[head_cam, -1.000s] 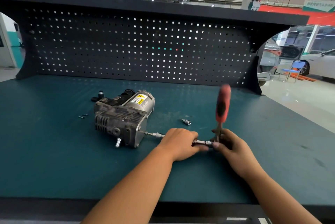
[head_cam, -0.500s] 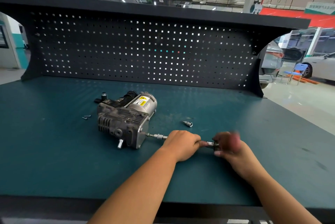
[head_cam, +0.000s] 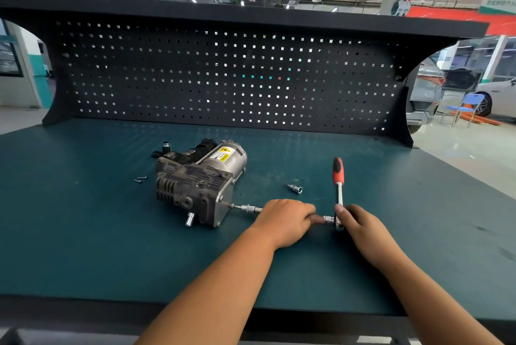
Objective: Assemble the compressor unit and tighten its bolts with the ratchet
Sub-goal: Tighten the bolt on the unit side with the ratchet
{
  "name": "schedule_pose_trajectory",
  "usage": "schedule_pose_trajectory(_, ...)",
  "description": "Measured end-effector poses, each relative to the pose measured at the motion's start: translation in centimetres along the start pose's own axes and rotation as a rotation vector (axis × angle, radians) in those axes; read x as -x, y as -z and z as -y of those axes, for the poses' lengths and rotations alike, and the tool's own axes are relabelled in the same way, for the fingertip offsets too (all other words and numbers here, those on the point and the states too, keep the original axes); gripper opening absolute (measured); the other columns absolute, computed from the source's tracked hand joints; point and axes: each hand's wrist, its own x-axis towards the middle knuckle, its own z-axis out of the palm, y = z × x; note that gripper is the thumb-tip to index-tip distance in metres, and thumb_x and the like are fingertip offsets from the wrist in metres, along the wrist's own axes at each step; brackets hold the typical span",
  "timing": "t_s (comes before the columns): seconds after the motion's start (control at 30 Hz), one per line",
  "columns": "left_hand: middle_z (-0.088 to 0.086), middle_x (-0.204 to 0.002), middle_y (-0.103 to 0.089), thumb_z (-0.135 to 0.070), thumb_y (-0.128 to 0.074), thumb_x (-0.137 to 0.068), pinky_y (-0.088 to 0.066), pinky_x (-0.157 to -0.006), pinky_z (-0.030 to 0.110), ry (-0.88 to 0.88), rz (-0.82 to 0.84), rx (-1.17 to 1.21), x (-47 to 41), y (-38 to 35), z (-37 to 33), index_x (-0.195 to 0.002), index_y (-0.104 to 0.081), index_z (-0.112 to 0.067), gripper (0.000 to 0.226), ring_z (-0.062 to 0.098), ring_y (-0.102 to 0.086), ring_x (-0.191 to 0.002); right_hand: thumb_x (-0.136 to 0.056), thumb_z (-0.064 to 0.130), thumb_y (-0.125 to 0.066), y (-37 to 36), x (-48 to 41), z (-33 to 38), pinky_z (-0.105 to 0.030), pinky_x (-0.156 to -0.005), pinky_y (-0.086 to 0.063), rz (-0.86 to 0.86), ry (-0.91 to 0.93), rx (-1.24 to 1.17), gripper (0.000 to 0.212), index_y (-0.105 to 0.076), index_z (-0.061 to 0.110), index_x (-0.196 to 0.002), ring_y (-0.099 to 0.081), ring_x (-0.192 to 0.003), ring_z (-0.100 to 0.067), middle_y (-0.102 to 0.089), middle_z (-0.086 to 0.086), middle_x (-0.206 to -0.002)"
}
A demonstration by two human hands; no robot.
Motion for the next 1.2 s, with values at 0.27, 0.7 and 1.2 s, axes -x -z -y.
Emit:
schedule_pose_trajectory(0.27,0.010,-0.103,-0.066,-0.049,-0.035,-0.098,-0.030,-0.067,0.036,0.040,0.050,-0.015,-0.4,-0.2,-0.2,-0.089,-0.056,-0.016,0.040,0.034,-0.055,-0.099,-0.080,-0.006,-0.066,0.3,0.7,-0.7,-0.003,-0.079,-0.036,0.065,0.287,-0.041,0.043,-0.051,0.033,-0.091,-0.054,-0.090,0.006,-0.059,0.007,-0.095)
schedule_pose_trajectory(0.7,-0.005,-0.071,-0.048,-0.063,-0.052,-0.083,-0.026,-0.061,0.032,0.055,0.060,0.062,0.3,0.4,0.2,-0.076,-0.044,-0.025,0.040,0.020,-0.042,-0.071,-0.092,0.029,-0.058,-0.1,0.4,-0.1,-0.011,-0.057,-0.039,-0.009,0.105,-0.061,0.013,-0.050,0.021,-0.086,-0.054,-0.059,-0.001,-0.062,0.004,-0.070)
schedule_pose_trajectory(1.2,0.007,-0.083,-0.063,-0.055,-0.040,-0.093,-0.021,-0.059,0.034,0.033,-0.019,0.085,0.0,0.7,-0.2,-0.069,-0.041,-0.021,0.042,0.029,-0.054,-0.083,-0.069,0.003,-0.080,0.4,1.4,0.1,-0.006,-0.074,-0.042,-0.055,0.259,-0.060,0.055,-0.055,0.044,-0.096,-0.061,-0.080,-0.008,-0.065,0.019,-0.098)
